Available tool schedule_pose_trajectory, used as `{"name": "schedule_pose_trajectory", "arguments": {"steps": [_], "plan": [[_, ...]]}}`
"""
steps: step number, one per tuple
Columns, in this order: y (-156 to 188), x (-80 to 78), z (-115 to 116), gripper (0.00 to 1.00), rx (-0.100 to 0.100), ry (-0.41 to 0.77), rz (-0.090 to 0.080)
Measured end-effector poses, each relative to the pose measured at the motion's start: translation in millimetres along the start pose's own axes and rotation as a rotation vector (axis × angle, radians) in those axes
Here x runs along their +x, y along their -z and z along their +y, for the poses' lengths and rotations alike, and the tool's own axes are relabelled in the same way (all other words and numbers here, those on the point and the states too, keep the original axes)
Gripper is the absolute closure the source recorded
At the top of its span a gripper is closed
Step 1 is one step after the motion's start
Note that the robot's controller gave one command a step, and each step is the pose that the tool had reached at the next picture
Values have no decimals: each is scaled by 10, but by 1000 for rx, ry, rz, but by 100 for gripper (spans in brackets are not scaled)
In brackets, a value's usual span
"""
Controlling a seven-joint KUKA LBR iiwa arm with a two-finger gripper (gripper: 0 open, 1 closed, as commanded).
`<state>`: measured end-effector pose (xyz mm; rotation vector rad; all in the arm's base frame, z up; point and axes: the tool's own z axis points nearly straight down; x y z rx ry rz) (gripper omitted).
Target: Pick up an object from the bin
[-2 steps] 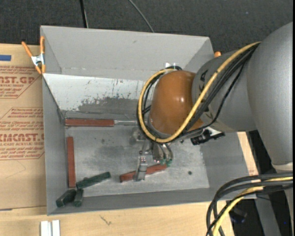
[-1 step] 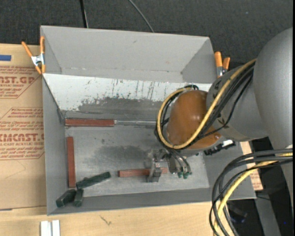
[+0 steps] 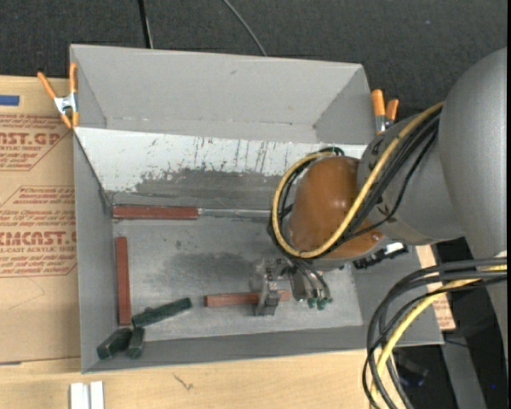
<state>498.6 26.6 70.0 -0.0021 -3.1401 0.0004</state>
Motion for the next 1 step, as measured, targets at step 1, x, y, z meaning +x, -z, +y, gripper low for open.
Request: {"name": "schedule_pose_trajectory", "arguments": {"steps": [1], "plan": [[1925, -146, 157, 100, 0, 36, -11]]}}
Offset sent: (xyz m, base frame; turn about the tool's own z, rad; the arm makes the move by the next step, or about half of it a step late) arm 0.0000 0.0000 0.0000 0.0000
